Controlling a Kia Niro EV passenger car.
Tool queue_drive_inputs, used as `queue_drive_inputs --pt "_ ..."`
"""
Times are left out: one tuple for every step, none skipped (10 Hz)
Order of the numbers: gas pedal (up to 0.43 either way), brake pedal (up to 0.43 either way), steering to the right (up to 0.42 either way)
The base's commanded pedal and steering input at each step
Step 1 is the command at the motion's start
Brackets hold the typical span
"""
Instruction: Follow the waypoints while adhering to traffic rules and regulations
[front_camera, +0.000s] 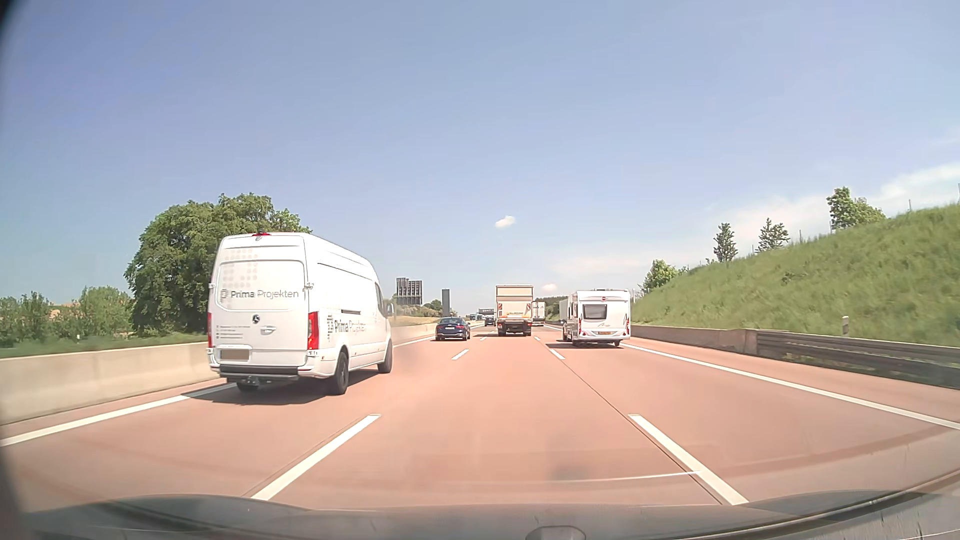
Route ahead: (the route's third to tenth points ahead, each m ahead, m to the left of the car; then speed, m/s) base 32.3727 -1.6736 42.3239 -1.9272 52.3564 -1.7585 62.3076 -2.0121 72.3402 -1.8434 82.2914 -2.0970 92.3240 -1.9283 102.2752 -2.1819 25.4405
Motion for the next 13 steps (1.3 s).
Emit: queue_drive_inputs --pt "0.512 0.000 -0.003" --pt "0.512 0.000 -0.003" --pt "0.500 0.000 -0.002" --pt "0.500 0.000 -0.002" --pt "0.500 0.000 -0.002" --pt "0.500 0.000 -0.002" --pt "0.500 0.000 -0.001" --pt "0.500 0.000 -0.001" --pt "0.500 0.000 -0.001" --pt "0.500 0.000 -0.001" --pt "0.500 0.000 -0.001" --pt "0.520 0.000 -0.002" --pt "0.531 0.000 -0.002"
